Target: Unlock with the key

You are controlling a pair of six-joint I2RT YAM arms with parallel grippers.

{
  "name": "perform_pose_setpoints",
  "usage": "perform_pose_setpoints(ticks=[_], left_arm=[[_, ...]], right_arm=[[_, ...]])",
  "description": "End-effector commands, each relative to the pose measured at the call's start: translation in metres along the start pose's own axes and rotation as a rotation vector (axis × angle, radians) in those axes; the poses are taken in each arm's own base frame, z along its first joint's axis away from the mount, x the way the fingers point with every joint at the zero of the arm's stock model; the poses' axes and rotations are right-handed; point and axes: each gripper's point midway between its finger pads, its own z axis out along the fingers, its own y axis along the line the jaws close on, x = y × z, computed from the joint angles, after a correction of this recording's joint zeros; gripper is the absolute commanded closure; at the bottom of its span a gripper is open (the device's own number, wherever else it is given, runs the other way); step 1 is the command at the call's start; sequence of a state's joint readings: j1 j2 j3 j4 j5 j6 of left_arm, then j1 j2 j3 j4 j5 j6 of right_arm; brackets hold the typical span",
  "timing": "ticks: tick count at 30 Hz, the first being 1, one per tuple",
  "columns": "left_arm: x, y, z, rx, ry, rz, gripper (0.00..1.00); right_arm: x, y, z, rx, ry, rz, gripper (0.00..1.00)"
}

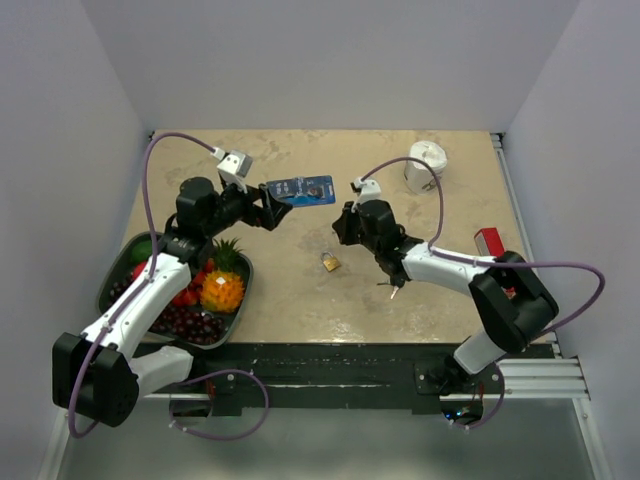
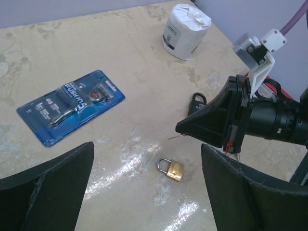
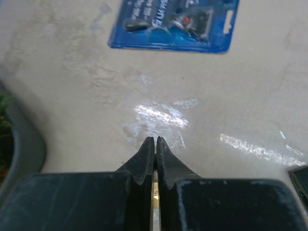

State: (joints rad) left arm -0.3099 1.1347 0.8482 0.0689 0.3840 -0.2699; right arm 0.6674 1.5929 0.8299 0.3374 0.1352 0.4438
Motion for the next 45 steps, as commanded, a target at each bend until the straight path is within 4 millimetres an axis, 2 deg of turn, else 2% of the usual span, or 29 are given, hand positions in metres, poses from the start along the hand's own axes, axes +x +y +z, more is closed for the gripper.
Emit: perform_pose_setpoints(ticks=[1, 3, 7, 11, 15, 18, 28, 34, 36, 42, 43, 45], left_arm=[[-0.014, -0.040, -0.005, 0.219, -0.067, 0.047, 0.03], [-0.016, -0.051, -0.006, 0.285, -0.073, 0.048, 0.03], [-0.013, -0.069, -0.010, 0.401, -0.082, 0.046, 0.03], [-0.011, -0.066, -0.010, 0.393, -0.081, 0.070, 0.03], [-0.008, -0.063, -0.009, 0.374, -0.077, 0.088, 0.04], [-0.006, -0.067, -0.008, 0.388, -0.075, 0.100, 0.05], [0.007, -0.085, -0.005, 0.464, -0.052, 0.098, 0.06], [0.006, -0.076, -0.002, 0.396, -0.067, 0.118, 0.06], [0.005, -0.078, -0.004, 0.382, -0.077, 0.140, 0.07], [0.002, -0.071, 0.001, 0.263, -0.130, 0.195, 0.10], [-0.004, -0.068, 0.002, 0.239, -0.160, 0.196, 0.11], [-0.006, -0.071, 0.001, 0.240, -0.181, 0.195, 0.15]], right_arm=[[-0.046, 0.045, -0.023, -0.198, -0.106, -0.007, 1.00], [-0.054, 0.064, -0.033, -0.289, -0.106, -0.008, 1.00], [-0.083, 0.089, -0.056, -0.392, -0.152, 0.024, 1.00], [-0.110, 0.105, -0.075, -0.441, -0.190, 0.078, 1.00], [-0.124, 0.118, -0.089, -0.489, -0.194, 0.111, 1.00], [-0.133, 0.124, -0.098, -0.519, -0.204, 0.143, 1.00], [-0.141, 0.134, -0.110, -0.572, -0.211, 0.179, 1.00], [-0.148, 0.138, -0.121, -0.602, -0.226, 0.246, 1.00], [-0.149, 0.139, -0.123, -0.604, -0.225, 0.267, 1.00], [-0.151, 0.141, -0.121, -0.609, -0.217, 0.298, 1.00], [-0.151, 0.141, -0.121, -0.609, -0.217, 0.299, 1.00], [-0.150, 0.141, -0.119, -0.608, -0.213, 0.304, 1.00]])
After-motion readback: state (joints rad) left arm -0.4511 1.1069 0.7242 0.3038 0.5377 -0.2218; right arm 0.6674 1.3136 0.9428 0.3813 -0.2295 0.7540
